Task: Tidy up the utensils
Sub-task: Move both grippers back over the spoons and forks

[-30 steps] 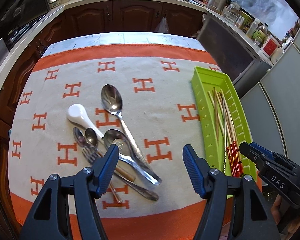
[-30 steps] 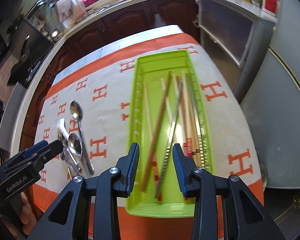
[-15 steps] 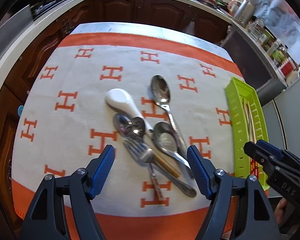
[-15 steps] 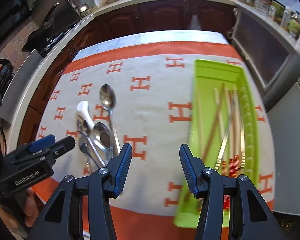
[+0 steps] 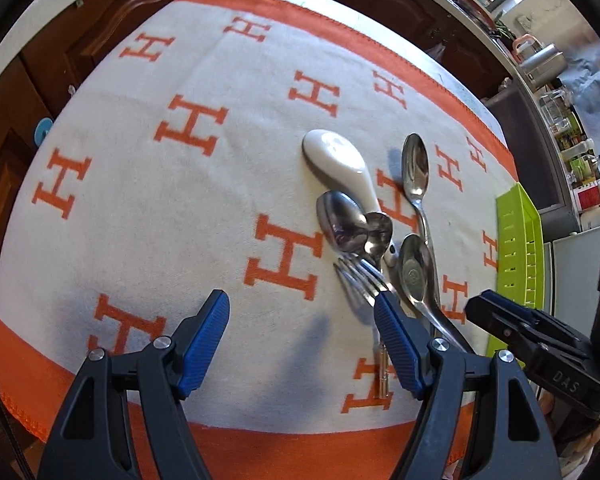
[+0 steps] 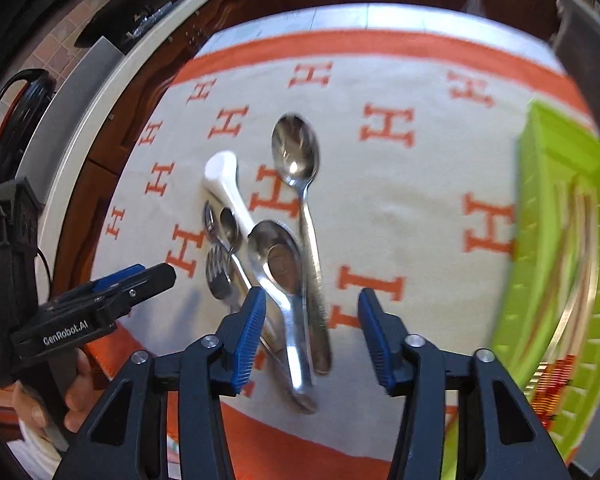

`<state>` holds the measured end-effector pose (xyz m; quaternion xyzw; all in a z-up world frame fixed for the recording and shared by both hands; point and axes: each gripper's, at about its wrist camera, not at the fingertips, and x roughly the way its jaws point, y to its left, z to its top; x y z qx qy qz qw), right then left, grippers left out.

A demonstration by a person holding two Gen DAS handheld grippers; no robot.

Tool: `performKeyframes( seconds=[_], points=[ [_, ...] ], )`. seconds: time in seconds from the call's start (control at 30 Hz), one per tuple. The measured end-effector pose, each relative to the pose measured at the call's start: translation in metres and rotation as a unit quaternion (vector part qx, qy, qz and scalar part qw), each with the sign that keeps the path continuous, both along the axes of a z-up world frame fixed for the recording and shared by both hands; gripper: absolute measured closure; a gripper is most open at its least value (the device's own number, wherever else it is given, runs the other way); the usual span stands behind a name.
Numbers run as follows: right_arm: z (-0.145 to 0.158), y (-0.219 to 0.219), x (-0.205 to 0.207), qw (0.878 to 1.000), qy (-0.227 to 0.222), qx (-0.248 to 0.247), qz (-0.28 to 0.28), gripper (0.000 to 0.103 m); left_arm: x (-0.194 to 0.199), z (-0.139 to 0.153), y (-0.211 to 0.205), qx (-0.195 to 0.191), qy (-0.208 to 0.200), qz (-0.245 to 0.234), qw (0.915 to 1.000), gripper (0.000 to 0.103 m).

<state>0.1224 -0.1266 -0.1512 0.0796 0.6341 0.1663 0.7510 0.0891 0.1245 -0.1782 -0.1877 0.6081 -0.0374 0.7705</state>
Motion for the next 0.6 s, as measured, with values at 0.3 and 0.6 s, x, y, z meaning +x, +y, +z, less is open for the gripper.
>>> performKeyframes(
  seconds=[0.3, 0.6],
  points=[
    [-0.038, 0.015, 0.014, 0.997, 0.066, 0.047, 0.018, 0.077, 0.002, -0.007, 0.0, -0.005, 0.003, -0.002, 1.0, 0.03],
    [-0.058, 0.022, 0.016, 0.995, 0.076, 0.071, -0.003, 0.102, 0.003, -0.01, 0.0, -0.035, 0.005, -0.014, 0.9993, 0.03]
  ],
)
